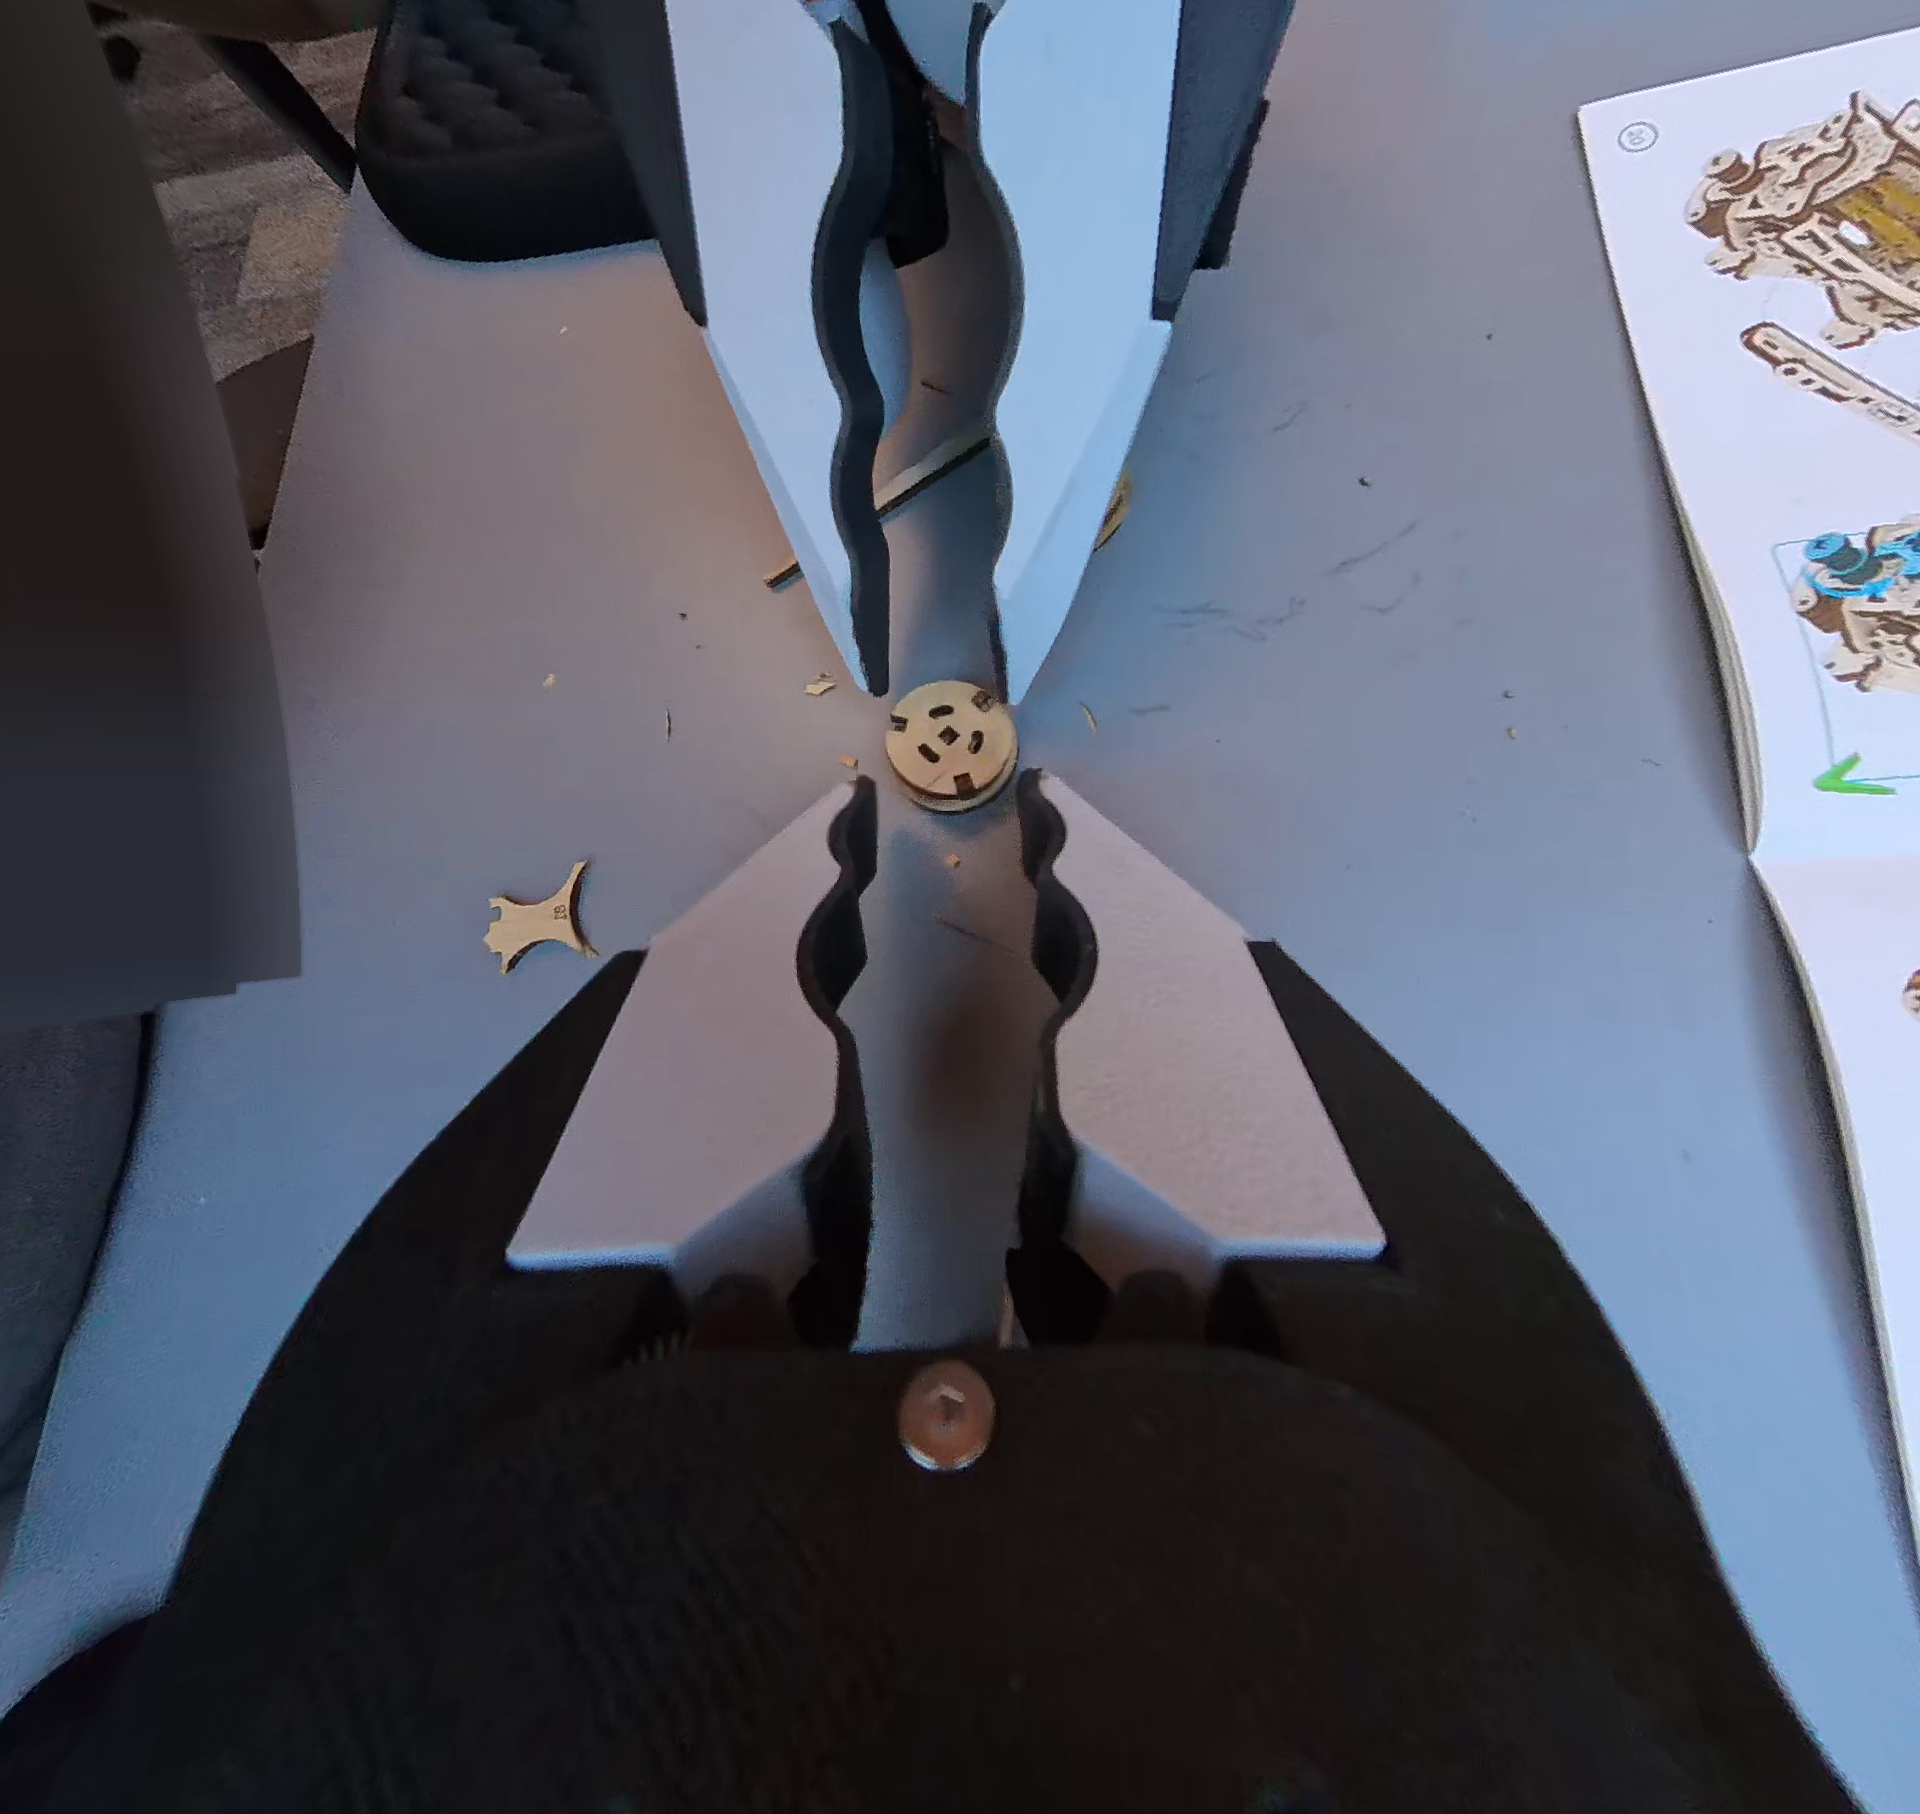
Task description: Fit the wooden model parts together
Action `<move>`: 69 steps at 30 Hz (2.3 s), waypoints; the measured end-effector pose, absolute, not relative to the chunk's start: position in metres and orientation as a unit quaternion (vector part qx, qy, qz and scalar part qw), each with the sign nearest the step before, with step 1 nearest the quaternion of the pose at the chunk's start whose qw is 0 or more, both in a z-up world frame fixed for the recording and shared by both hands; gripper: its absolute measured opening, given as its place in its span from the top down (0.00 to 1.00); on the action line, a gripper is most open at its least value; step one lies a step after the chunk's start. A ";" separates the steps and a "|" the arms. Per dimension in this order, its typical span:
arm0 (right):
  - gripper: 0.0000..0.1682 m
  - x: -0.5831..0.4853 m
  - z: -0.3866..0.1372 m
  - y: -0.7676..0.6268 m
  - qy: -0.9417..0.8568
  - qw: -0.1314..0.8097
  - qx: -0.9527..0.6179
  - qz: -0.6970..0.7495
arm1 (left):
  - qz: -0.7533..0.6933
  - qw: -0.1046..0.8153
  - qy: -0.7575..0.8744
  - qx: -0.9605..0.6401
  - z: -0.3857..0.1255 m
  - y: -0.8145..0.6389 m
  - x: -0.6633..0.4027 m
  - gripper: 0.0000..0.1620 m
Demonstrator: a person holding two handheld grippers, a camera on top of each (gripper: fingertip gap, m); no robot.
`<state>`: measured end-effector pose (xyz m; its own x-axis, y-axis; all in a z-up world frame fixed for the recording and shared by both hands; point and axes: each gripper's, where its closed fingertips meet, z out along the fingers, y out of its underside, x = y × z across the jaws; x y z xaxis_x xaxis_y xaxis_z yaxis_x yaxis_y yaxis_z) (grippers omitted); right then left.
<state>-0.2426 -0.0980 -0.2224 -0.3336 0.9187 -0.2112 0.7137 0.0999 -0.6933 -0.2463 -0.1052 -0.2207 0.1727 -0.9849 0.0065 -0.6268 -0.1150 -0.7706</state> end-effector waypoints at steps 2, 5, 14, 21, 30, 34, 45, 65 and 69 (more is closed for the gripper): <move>0.84 -0.245 -0.216 -0.101 -0.715 0.136 -0.562 0.392 | -0.276 0.326 0.579 -0.695 -0.221 -0.104 -0.246 0.86; 0.84 -0.249 -0.214 -0.102 -0.694 0.122 -0.580 0.408 | -0.276 0.324 0.574 -0.699 -0.222 -0.103 -0.247 0.85; 0.87 -0.248 -0.220 -0.101 -0.710 0.129 -0.574 0.386 | -0.289 0.320 0.571 -0.698 -0.220 -0.105 -0.246 0.90; 0.88 -0.248 -0.220 -0.105 -0.718 0.118 -0.558 0.399 | -0.301 0.318 0.565 -0.699 -0.219 -0.106 -0.244 0.86; 0.87 -0.248 -0.221 -0.106 -0.719 0.111 -0.542 0.420 | -0.313 0.313 0.562 -0.698 -0.219 -0.108 -0.241 0.88; 0.87 -0.248 -0.221 -0.106 -0.720 0.114 -0.540 0.421 | -0.312 0.307 0.560 -0.703 -0.221 -0.108 -0.241 0.87; 0.88 -0.248 -0.221 -0.106 -0.727 0.111 -0.534 0.417 | -0.312 0.299 0.561 -0.706 -0.222 -0.108 -0.242 0.87; 0.88 -0.248 -0.221 -0.105 -0.731 0.089 -0.519 0.435 | -0.322 0.287 0.557 -0.709 -0.223 -0.107 -0.242 0.88; 0.88 -0.248 -0.221 -0.105 -0.733 0.080 -0.513 0.440 | -0.319 0.289 0.559 -0.708 -0.223 -0.107 -0.242 0.88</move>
<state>-0.2475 -0.1053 -0.2210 -0.4606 0.8223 -0.3342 0.6818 0.0867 -0.7264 -0.2418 -0.1072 -0.2234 0.1702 -0.9768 0.1297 -0.6081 -0.2077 -0.7662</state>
